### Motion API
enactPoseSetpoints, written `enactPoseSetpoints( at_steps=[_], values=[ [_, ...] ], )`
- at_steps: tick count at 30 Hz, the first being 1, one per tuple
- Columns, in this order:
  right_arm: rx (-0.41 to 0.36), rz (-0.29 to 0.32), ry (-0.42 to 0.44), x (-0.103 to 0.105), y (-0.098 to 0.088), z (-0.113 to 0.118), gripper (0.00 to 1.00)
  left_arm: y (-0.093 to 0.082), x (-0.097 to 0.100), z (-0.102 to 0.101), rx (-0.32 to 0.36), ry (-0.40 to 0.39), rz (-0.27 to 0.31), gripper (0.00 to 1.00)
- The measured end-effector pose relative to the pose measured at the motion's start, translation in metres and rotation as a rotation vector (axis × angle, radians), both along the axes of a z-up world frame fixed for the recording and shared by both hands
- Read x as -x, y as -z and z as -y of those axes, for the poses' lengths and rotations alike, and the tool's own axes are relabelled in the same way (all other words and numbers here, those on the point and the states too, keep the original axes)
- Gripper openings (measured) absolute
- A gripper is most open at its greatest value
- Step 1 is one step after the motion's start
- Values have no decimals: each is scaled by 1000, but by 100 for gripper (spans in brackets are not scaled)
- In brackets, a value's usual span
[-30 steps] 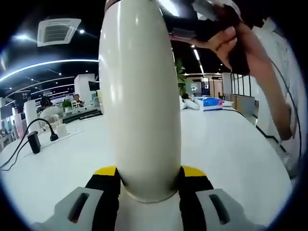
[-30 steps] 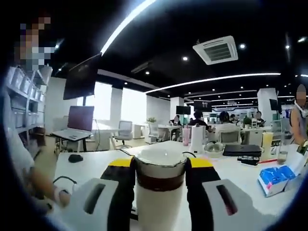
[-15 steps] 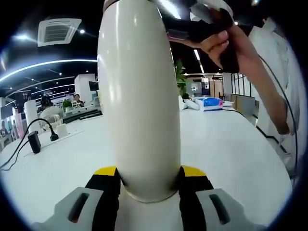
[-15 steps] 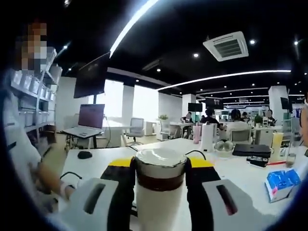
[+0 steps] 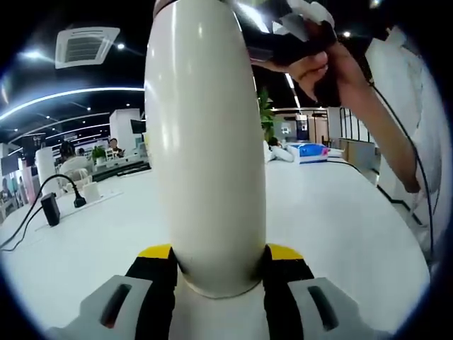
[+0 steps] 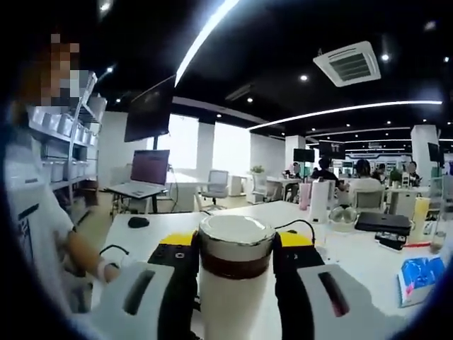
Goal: Grasp the water cup twist off the cup lid place the cup lid on the table
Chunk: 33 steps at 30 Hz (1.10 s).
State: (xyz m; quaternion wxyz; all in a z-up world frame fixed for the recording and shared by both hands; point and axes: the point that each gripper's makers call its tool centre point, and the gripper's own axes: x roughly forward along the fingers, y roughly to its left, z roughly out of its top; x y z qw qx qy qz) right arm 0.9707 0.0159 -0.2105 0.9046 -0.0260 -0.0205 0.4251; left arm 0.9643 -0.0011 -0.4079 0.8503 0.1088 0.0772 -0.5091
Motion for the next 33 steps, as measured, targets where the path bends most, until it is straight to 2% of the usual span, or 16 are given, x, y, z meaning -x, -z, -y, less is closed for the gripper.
enactPoseSetpoints(
  at_steps=[12, 33],
  values=[
    [8, 14, -104, 2, 2, -1, 44, 0, -1, 0, 0, 1, -1, 49],
    [36, 43, -336, 5, 7, -5, 44, 0, -2, 0, 0, 1, -2, 49]
  ],
)
